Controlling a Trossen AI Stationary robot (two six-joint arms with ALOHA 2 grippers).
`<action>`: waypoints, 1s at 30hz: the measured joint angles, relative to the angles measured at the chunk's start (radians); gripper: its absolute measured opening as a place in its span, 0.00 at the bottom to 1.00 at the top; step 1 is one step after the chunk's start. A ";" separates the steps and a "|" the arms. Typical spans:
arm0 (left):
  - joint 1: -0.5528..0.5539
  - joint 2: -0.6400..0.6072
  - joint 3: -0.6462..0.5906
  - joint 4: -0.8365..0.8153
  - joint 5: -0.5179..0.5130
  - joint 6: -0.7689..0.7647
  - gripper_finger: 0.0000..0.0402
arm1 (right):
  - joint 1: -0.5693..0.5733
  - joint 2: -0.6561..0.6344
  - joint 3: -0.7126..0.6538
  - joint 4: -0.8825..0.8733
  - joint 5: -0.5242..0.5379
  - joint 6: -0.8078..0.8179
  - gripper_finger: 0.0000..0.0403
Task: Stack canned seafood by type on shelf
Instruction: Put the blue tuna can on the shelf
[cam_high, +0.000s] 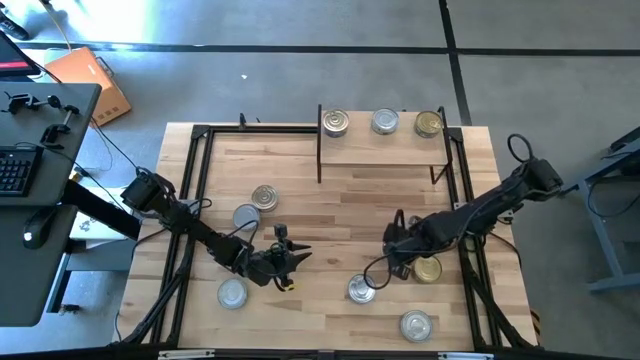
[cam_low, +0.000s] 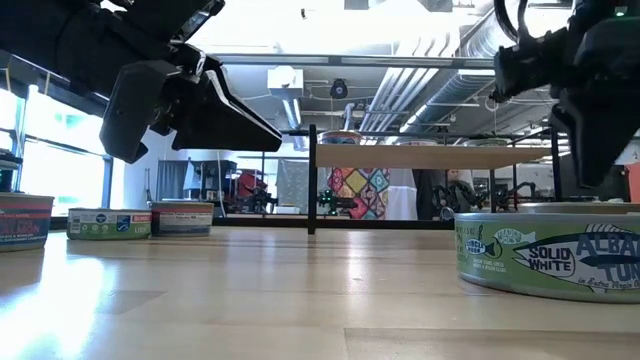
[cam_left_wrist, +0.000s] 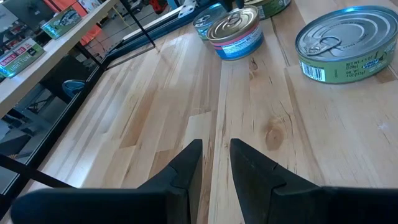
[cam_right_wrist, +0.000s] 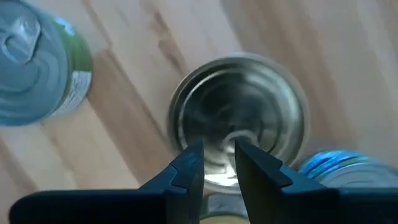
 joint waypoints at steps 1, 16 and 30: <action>0.000 0.000 0.000 0.000 0.000 0.000 0.19 | 0.000 0.007 -0.004 0.002 -0.016 0.000 0.21; 0.000 0.000 0.000 0.000 0.000 0.000 0.19 | -0.132 0.158 -0.007 0.488 0.088 -0.138 0.21; 0.026 0.000 0.000 0.001 0.060 -0.046 0.19 | -0.171 0.121 -0.008 0.370 0.319 -0.276 0.21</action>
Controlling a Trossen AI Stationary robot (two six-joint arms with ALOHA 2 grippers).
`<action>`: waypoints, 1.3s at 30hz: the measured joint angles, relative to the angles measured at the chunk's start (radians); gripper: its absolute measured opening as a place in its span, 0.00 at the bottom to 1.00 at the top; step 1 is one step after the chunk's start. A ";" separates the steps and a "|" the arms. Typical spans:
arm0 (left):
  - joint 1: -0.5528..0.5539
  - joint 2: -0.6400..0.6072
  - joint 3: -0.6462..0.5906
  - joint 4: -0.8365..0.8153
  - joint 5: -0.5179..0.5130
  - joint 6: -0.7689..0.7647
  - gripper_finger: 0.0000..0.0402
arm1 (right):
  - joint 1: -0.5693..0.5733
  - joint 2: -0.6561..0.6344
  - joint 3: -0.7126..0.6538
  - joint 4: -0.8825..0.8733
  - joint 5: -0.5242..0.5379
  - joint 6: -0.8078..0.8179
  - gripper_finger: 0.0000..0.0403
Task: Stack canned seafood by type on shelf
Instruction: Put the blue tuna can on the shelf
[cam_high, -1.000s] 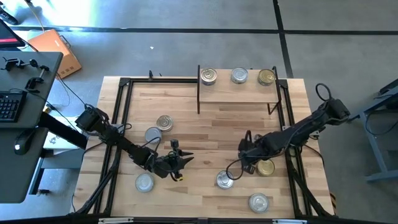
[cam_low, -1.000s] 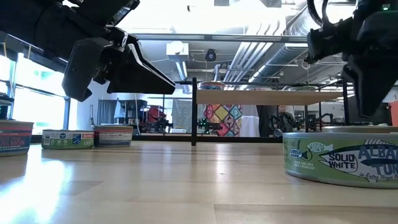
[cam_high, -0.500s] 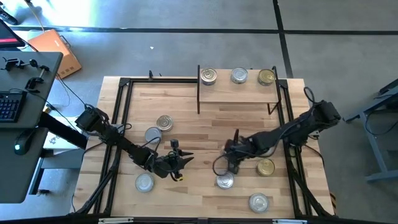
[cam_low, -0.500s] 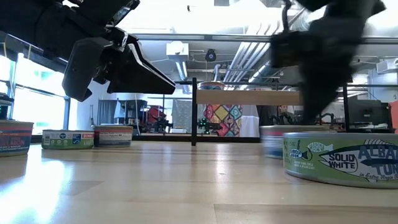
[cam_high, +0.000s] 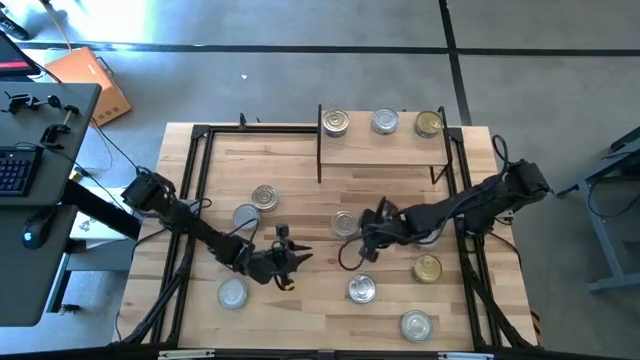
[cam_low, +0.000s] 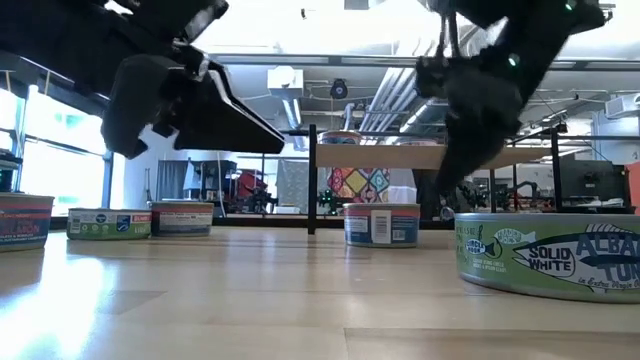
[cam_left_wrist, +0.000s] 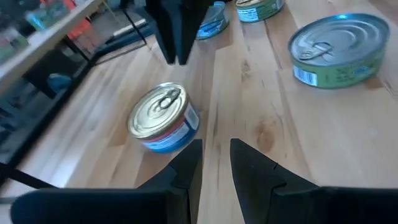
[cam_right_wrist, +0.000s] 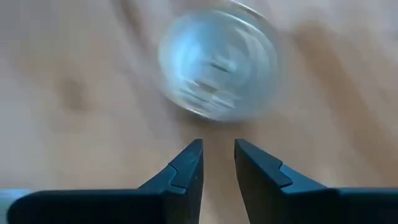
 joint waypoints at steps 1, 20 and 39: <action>0.012 0.000 0.000 -0.001 0.016 -0.018 0.19 | -0.002 0.003 0.000 -0.034 0.046 0.018 0.21; 0.239 0.208 0.030 0.224 0.300 -0.112 0.19 | -0.160 0.133 0.001 0.113 -0.026 -0.149 0.21; 0.223 -0.033 0.039 -0.339 0.080 -0.258 0.19 | 0.105 0.133 0.003 0.342 -0.157 -0.205 0.21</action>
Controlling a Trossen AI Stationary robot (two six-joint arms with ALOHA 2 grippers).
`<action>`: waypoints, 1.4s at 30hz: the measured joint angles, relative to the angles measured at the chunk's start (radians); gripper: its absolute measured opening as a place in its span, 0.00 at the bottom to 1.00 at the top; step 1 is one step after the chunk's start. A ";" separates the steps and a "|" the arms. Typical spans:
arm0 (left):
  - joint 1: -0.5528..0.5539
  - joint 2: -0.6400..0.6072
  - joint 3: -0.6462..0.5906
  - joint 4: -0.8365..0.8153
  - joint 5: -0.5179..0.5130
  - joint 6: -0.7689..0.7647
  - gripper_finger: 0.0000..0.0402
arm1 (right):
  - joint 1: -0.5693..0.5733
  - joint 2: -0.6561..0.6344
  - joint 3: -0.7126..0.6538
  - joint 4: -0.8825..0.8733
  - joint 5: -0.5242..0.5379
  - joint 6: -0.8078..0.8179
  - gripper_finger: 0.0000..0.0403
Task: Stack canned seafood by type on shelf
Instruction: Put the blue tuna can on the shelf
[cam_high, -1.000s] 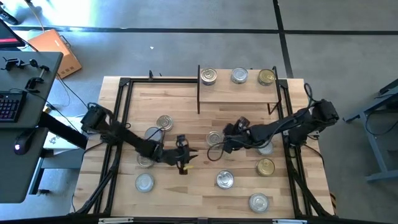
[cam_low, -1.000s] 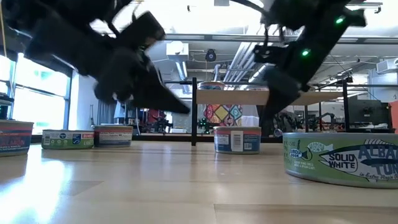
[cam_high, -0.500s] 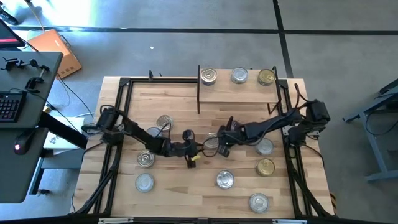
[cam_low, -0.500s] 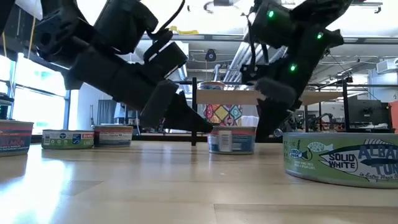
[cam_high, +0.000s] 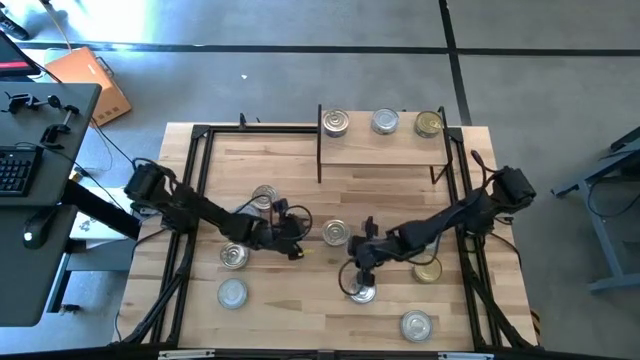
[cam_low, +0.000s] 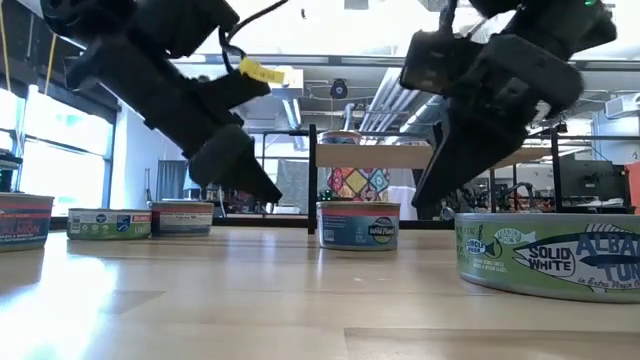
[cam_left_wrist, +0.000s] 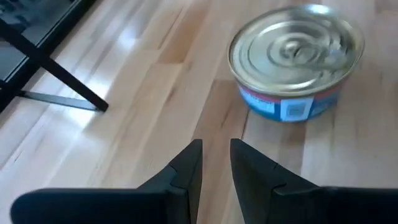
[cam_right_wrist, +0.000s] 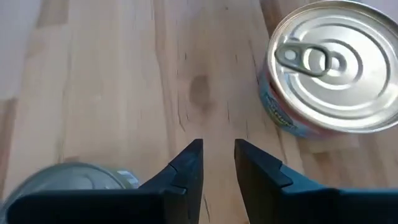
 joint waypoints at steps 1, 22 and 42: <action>-0.003 -0.002 0.000 0.012 0.002 -0.002 0.19 | 0.007 0.000 0.000 -0.004 0.022 0.001 0.21; 0.007 0.278 0.099 0.542 0.279 0.513 0.31 | 0.102 0.000 -0.001 -0.068 0.248 0.185 0.36; -0.013 0.282 0.237 0.200 0.167 0.616 0.01 | 0.155 0.000 -0.001 0.012 0.280 0.181 0.36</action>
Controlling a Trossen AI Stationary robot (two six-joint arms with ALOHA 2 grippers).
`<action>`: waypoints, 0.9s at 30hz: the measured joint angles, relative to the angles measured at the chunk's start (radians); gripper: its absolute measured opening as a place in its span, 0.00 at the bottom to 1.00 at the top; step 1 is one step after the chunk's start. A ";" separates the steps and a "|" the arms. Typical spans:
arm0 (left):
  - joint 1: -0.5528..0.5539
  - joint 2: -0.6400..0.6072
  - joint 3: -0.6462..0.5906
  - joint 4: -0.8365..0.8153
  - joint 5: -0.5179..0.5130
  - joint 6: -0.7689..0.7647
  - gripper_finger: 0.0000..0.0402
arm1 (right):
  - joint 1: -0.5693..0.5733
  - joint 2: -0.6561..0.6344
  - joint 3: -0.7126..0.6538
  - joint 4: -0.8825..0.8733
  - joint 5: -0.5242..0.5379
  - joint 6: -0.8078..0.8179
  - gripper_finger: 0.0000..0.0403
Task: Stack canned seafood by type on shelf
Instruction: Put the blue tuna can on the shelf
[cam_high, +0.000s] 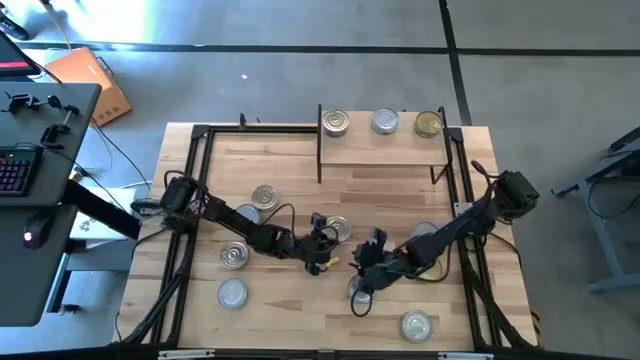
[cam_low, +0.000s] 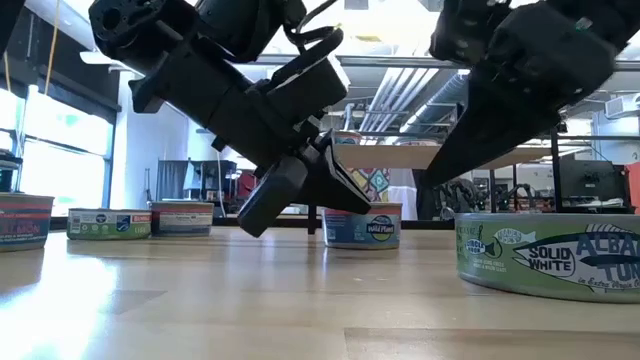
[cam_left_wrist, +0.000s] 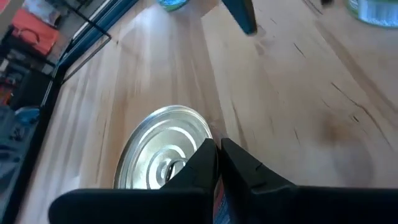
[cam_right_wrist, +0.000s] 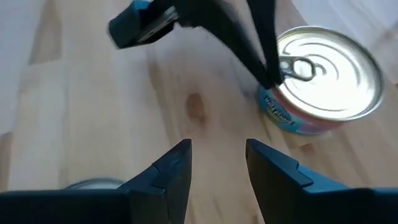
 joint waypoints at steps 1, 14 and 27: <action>-0.008 -0.005 -0.001 -0.011 -0.004 0.011 0.01 | 0.006 0.000 0.000 -0.001 0.001 0.006 0.36; -0.070 -0.145 -0.003 -0.056 -0.005 0.133 0.00 | 0.103 0.000 0.000 0.002 0.142 0.023 0.36; 0.045 -0.274 0.137 -0.093 -0.020 0.456 0.00 | 0.109 0.000 0.000 0.000 0.176 0.022 0.36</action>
